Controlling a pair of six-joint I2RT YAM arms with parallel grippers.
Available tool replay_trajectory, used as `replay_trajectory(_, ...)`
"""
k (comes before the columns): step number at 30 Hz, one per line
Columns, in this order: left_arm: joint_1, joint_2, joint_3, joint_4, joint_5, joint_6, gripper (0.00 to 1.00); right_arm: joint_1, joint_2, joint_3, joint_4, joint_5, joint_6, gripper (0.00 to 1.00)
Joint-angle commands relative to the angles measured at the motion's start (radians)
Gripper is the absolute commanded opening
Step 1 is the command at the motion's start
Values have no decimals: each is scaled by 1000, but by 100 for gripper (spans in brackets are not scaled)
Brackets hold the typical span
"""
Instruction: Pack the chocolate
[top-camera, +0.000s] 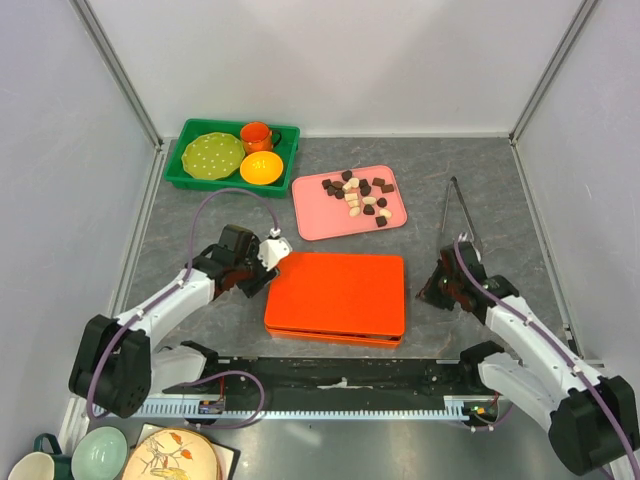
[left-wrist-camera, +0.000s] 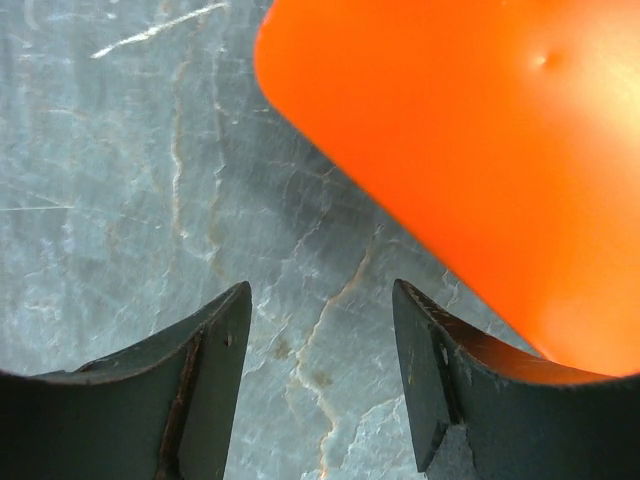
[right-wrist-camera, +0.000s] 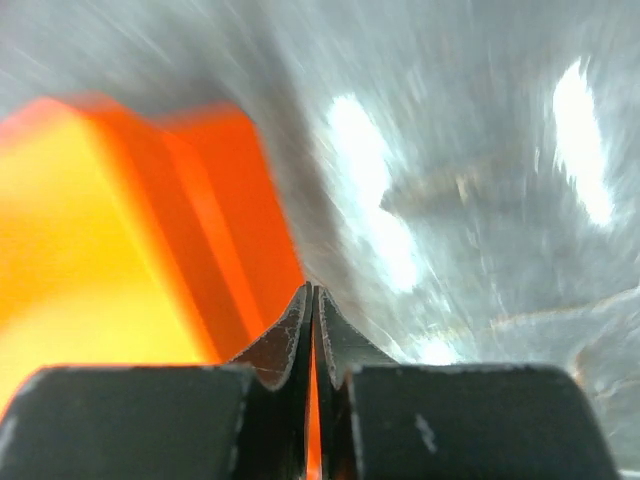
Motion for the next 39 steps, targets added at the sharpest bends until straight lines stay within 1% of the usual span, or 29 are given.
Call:
replay_trajectory(1, 26, -69, 112, -87, -39, 16, 66, 3, 59, 245, -8, 191, -128, 6)
replay_trajectory(2, 38, -83, 153, -105, -42, 20, 66, 3, 112, 286, 14, 223, -150, 5)
replay_trajectory(3, 43, -115, 175, -121, -41, 20, 66, 1, 145, 324, 31, 229, -168, 3)
replay_trajectory(4, 44, -130, 217, -168, -38, 25, 67, 1, 212, 390, 56, 226, -210, 2)
replay_trajectory(5, 46, -168, 237, -191, -16, 31, 68, 1, 254, 422, 96, 211, -224, 1)
replay_trajectory(6, 46, -187, 270, -242, 1, 32, 69, 6, 341, 497, 110, 199, -256, 1)
replay_trajectory(8, 45, -222, 296, -294, 80, 42, 70, 10, 438, 565, 169, 128, -294, 0)
replay_trajectory(9, 43, -257, 305, -320, 111, 46, 71, 20, 544, 646, 170, 113, -310, 0)
replay_trajectory(10, 35, -282, 304, -364, 160, 49, 73, 26, 600, 689, 177, 60, -345, 0)
replay_trajectory(11, 25, -302, 304, -395, 185, 55, 75, 33, 655, 732, 176, 23, -362, 0)
replay_trajectory(12, 11, -343, 298, -421, 200, 62, 80, 49, 750, 810, 177, 1, -372, 0)
replay_trajectory(13, -20, -368, 288, -458, 223, 66, 82, 59, 792, 846, 173, -30, -395, 0)
replay_trajectory(14, -58, -485, 235, -469, 269, 97, 90, 90, 884, 916, 173, -38, -403, 0)
replay_trajectory(16, -112, -570, 218, -486, 272, 150, 94, 107, 944, 956, 174, -65, -403, 0)
replay_trajectory(18, -127, -600, 213, -521, 307, 201, 95, 116, 981, 978, 179, -90, -399, 0)
replay_trajectory(19, -130, -612, 199, -540, 338, 263, 98, 121, 990, 984, 185, -99, -396, 0)
replay_trajectory(20, -130, -639, 187, -555, 397, 297, 99, 124, 1001, 990, 188, -105, -396, 0)
replay_trajectory(23, -135, -663, 135, -592, 487, 411, 99, 135, 1032, 1018, 189, -136, -400, 0)
replay_trajectory(26, -144, -657, 84, -604, 524, 508, 99, 144, 1056, 1039, 190, -163, -405, 0)
replay_trajectory(31, -152, -676, -15, -560, 522, 687, 99, 165, 1089, 1045, 191, -200, -411, 0)
replay_trajectory(35, -153, -713, -68, -517, 539, 718, 99, 185, 1102, 1033, 197, -211, -412, 0)
replay_trajectory(37, -153, -730, -91, -505, 548, 717, 99, 202, 1109, 1022, 200, -211, -414, 0)
replay_trajectory(39, -153, -747, -120, -457, 554, 701, 99, 211, 1112, 1007, 212, -216, -411, 0)
